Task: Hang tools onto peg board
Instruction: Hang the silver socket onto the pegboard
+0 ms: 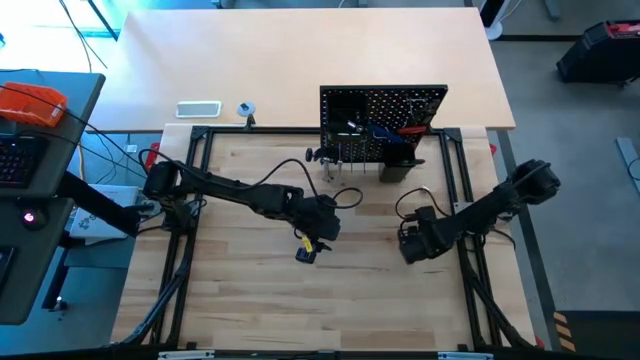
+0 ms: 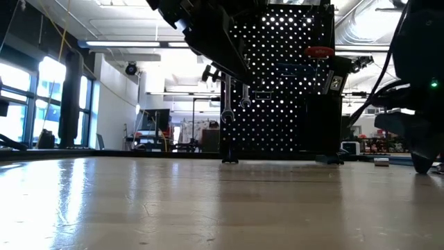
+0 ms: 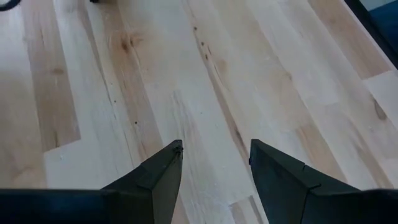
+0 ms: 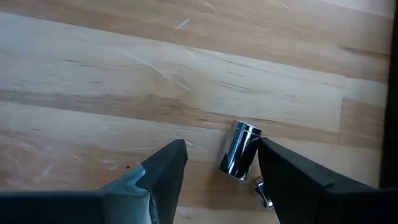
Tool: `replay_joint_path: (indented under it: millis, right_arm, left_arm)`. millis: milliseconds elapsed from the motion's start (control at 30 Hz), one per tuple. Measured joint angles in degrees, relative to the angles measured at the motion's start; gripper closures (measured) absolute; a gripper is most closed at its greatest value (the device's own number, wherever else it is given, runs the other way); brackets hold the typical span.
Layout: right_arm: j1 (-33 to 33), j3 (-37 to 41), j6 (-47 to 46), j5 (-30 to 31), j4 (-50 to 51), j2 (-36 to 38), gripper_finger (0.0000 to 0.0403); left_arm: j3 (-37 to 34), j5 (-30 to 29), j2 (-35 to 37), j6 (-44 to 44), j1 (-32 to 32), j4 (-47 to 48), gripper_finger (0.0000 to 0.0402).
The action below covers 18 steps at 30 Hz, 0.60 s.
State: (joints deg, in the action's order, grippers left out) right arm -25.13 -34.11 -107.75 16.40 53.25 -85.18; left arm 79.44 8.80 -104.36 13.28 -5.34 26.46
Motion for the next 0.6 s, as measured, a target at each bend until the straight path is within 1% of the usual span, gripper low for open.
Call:
replay_joint_path:
  millis: [67,167,367,467,600]
  right_arm:
    - [-0.6,0.1,-0.1,0.7,-0.2,-0.2,0.0205]
    - [-1.4,0.1,0.0,1.3,-0.5,-0.2,0.0233]
    - [-3.0,0.2,0.0,2.6,-2.0,-0.3,0.0319]
    - [-4.2,0.3,0.6,3.4,-2.5,-0.3,0.0354]
    - [-5.6,0.3,1.2,3.7,-3.2,-0.3,0.0355]
  left_arm:
    - [0.0,0.0,0.0,-0.1,0.0,-0.3,0.0224]
    - [0.0,0.0,0.0,-0.3,0.0,-1.0,0.0224]
    - [0.0,0.0,0.0,-1.0,0.0,-1.3,0.0224]
    - [0.0,-0.2,0.0,-1.1,0.0,-1.0,0.0224]
    - [0.0,-0.3,0.0,-1.1,0.6,-0.4,0.0225]
